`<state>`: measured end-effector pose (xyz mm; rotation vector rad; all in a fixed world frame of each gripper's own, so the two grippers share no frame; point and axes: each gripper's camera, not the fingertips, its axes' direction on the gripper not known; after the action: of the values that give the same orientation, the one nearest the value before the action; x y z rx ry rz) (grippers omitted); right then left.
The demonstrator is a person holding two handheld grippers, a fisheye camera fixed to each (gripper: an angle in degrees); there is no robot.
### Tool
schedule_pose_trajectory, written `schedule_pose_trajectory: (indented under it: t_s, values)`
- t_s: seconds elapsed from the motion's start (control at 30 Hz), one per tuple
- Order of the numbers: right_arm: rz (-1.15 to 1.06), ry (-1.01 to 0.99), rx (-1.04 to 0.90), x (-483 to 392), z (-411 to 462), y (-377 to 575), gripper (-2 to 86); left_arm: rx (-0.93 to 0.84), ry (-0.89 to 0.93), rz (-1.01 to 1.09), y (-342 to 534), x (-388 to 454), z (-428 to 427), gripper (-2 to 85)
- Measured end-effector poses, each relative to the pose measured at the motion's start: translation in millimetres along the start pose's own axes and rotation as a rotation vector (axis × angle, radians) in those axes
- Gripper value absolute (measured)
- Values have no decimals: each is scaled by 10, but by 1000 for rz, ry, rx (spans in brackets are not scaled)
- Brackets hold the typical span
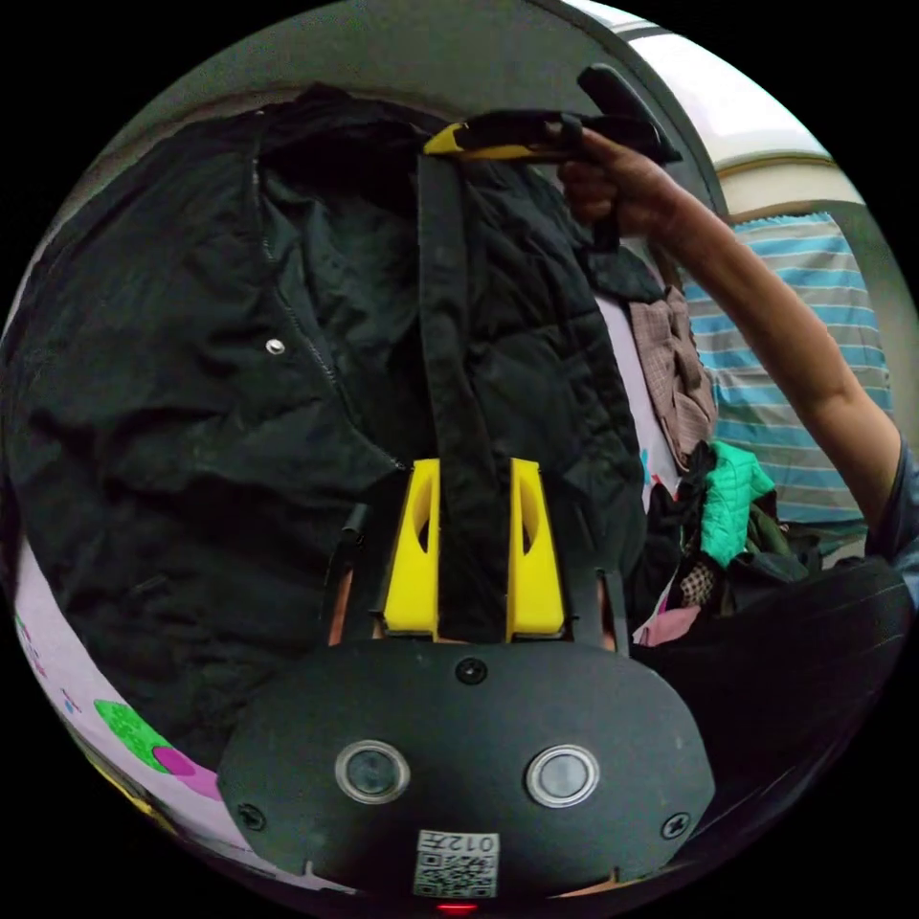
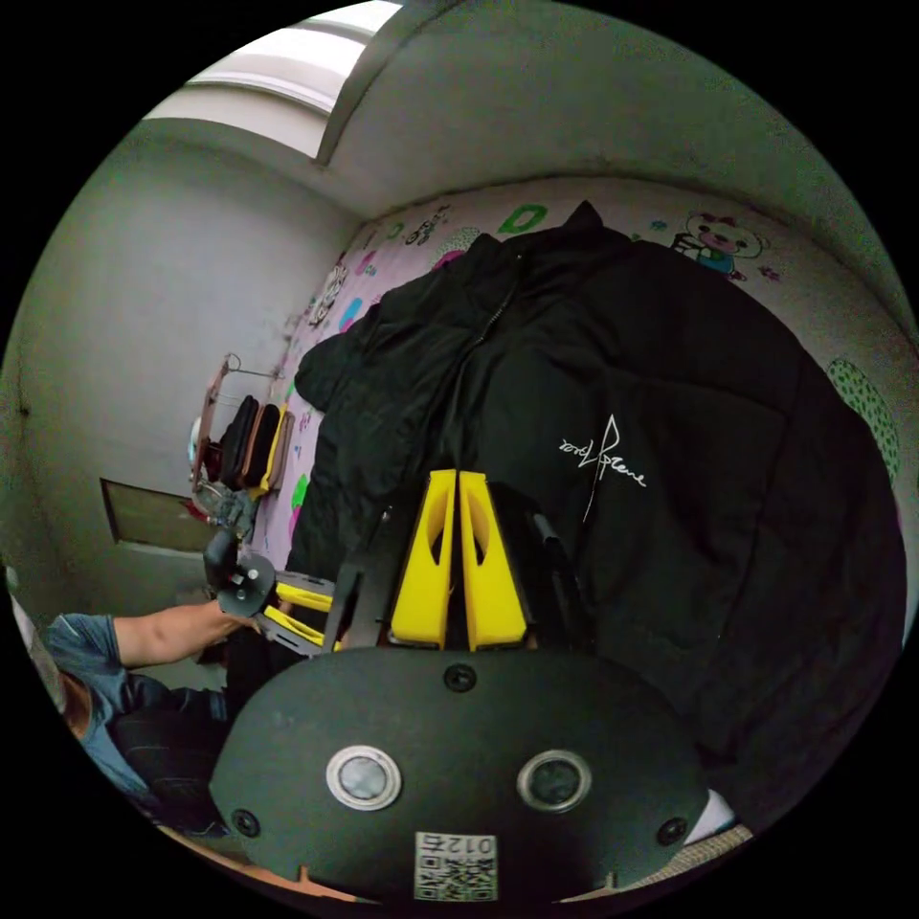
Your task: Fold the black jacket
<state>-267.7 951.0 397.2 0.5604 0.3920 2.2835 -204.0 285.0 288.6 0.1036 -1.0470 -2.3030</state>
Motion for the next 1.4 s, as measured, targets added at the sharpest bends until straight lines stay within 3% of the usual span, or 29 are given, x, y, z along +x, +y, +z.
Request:
schedule_pose_trajectory:
  t_s: [0.23,0.43,0.57,0.77,0.87,1.03,1.2,1.4]
  values:
    - [2,-40,-39,10,173,-252,-2,-158,28,85,-52,89,395,40]
    - [-93,247,77,-424,229,-720,66,-91,143,65,-183,95,323,25]
    - [-248,401,-118,-792,931,-1044,84,-57,166,105,-314,187,203,27]
    - [-303,518,-323,-890,1636,-1139,129,-21,189,181,-536,340,100,30]
    - [-334,548,-354,-905,1683,-1084,110,-14,200,201,-632,382,106,30]
    - [-290,572,-384,-694,1505,-902,-2,-18,170,234,-729,470,120,28]
    - [-161,398,-172,-481,923,-603,-9,-29,154,257,-800,614,172,22]
    - [48,10,289,-120,-125,47,-10,-18,117,290,-881,813,108,18]
